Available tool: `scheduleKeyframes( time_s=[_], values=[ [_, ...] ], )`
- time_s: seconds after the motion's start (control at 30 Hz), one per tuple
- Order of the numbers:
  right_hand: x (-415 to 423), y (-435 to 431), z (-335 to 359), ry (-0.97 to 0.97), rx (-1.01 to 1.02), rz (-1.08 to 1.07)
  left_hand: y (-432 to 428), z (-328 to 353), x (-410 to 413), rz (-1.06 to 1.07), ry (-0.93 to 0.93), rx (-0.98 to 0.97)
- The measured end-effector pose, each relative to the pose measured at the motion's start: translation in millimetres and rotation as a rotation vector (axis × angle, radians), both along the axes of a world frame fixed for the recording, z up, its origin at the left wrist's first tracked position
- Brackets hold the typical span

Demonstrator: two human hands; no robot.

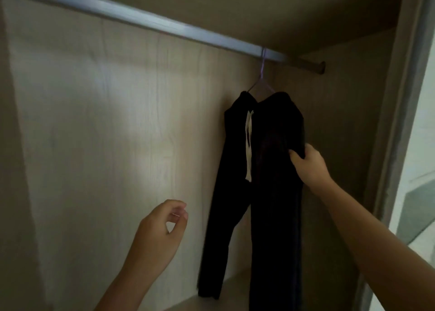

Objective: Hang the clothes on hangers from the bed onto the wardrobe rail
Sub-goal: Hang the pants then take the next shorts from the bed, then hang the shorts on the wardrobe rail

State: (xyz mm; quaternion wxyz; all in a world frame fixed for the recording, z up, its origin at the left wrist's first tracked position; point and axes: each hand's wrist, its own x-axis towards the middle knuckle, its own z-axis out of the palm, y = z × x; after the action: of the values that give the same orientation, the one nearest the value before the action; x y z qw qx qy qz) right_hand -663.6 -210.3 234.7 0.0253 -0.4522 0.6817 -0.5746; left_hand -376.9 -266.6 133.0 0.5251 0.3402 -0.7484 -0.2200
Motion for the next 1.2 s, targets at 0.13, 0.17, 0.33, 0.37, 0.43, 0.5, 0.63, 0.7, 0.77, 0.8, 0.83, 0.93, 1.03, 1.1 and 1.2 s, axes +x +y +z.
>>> scheduleKeyframes(
  time_s=[0.13, 0.17, 0.33, 0.37, 0.43, 0.5, 0.63, 0.7, 0.77, 0.8, 0.83, 0.93, 1.03, 1.1, 1.2],
  values=[
    [3.7, 21.9, -52.8, -0.06, 0.031, -0.038, 13.8, -33.4, -0.9, -0.055, 0.008, 0.091],
    [3.4, 26.5, -66.4, -0.047, 0.085, -0.057, 18.0, -41.2, -0.5, -0.07, 0.001, 0.114],
    [5.9, 54.7, -141.1, -0.032, 0.376, -0.184, 44.2, -78.9, 4.7, -0.153, -0.083, 0.208],
    [8.8, 62.9, -154.7, -0.027, 0.416, -0.223, 49.3, -87.7, 6.3, -0.173, -0.1, 0.23],
    [17.7, 80.8, -181.3, -0.043, 0.491, -0.289, 60.7, -108.4, 10.2, -0.22, -0.138, 0.289],
    [29.9, 99.3, -207.6, -0.081, 0.562, -0.349, 73.4, -130.2, 16.5, -0.268, -0.174, 0.352],
    [68.8, 139.7, -262.7, -0.16, 0.685, -0.384, 95.9, -169.9, 37.6, -0.382, -0.265, 0.463],
    [98.6, 167.3, -293.3, -0.207, 0.736, -0.381, 105.3, -191.5, 50.1, -0.436, -0.338, 0.489],
    [131.7, 201.3, -329.9, -0.263, 0.792, -0.398, 114.6, -215.6, 63.3, -0.467, -0.413, 0.513],
    [148.6, 219.7, -348.5, -0.301, 0.826, -0.407, 119.9, -227.8, 70.3, -0.48, -0.449, 0.536],
    [164.8, 239.4, -367.3, -0.345, 0.874, -0.42, 125.3, -240.0, 77.6, -0.491, -0.484, 0.569],
    [209.2, 299.5, -417.2, -0.52, 1.054, -0.455, 142.8, -272.7, 99.7, -0.527, -0.599, 0.673],
    [254.9, 356.2, -451.8, -0.683, 1.093, -0.476, 158.3, -300.4, 120.3, -0.559, -0.741, 0.74],
    [284.1, 391.5, -471.7, -0.848, 1.05, -0.571, 165.0, -315.2, 133.3, -0.585, -0.818, 0.756],
    [323.5, 441.3, -499.8, -1.043, 1.043, -0.78, 173.3, -332.1, 150.8, -0.628, -0.901, 0.785]
  ],
)
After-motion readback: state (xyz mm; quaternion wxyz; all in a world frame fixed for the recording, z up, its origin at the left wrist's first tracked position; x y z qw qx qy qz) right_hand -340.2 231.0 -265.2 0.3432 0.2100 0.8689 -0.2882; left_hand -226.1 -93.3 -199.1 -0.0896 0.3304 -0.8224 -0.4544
